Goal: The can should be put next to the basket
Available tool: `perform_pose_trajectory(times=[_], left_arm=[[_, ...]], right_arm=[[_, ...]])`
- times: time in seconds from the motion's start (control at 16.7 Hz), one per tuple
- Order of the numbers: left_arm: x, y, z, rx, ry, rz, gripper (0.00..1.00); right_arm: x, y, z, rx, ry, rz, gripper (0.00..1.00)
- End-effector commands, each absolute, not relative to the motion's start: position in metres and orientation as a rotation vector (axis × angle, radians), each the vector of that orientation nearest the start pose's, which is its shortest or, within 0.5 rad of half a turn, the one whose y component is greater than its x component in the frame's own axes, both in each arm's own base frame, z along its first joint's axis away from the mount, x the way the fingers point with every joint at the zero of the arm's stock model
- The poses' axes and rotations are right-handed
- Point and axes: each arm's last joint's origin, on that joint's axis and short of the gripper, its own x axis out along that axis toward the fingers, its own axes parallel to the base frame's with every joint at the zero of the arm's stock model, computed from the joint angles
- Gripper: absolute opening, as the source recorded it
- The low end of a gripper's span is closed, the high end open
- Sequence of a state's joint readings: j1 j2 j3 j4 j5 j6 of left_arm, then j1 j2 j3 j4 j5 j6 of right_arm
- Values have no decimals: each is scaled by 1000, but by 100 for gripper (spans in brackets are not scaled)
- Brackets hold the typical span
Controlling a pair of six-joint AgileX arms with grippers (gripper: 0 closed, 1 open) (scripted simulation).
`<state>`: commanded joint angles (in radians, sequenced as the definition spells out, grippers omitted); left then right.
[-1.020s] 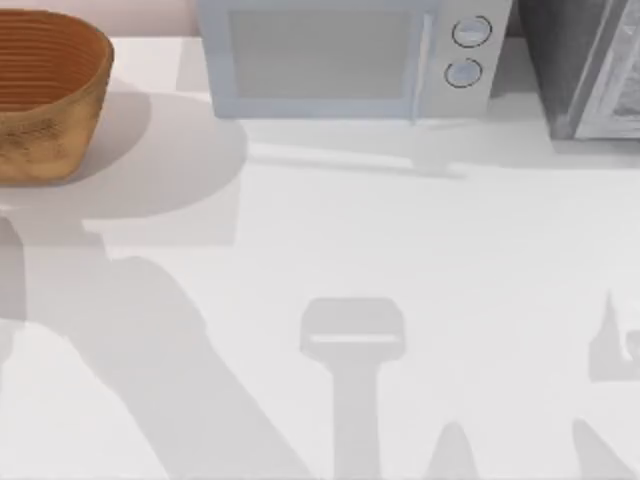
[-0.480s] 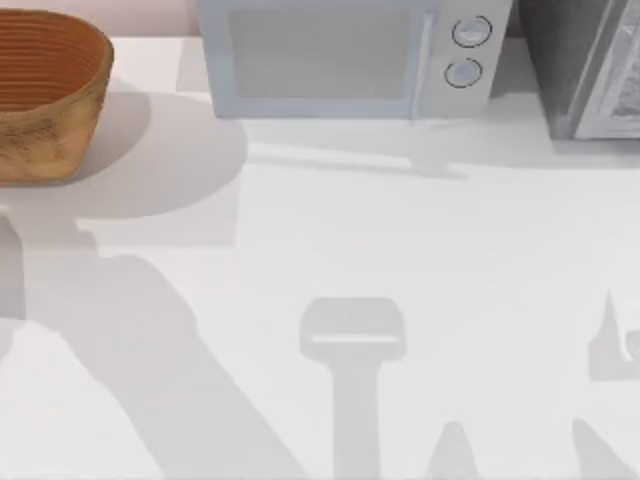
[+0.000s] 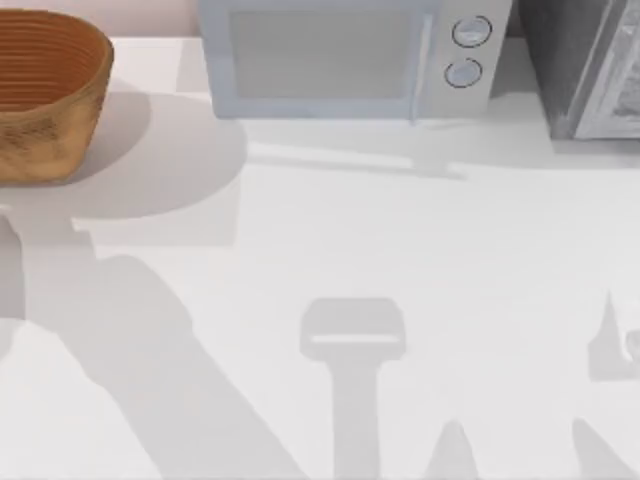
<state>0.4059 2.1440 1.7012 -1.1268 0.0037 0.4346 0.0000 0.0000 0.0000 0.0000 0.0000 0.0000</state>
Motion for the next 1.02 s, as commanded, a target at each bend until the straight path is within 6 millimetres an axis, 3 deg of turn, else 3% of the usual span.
perform_pose_trajectory(times=[0.6, 1.02], left_arm=[[381, 168, 172, 15, 1569, -16, 98], [381, 168, 172, 15, 1569, -16, 100]], right_arm=[[106, -1, 160, 0, 0, 0, 100], [106, -1, 160, 0, 0, 0, 100]])
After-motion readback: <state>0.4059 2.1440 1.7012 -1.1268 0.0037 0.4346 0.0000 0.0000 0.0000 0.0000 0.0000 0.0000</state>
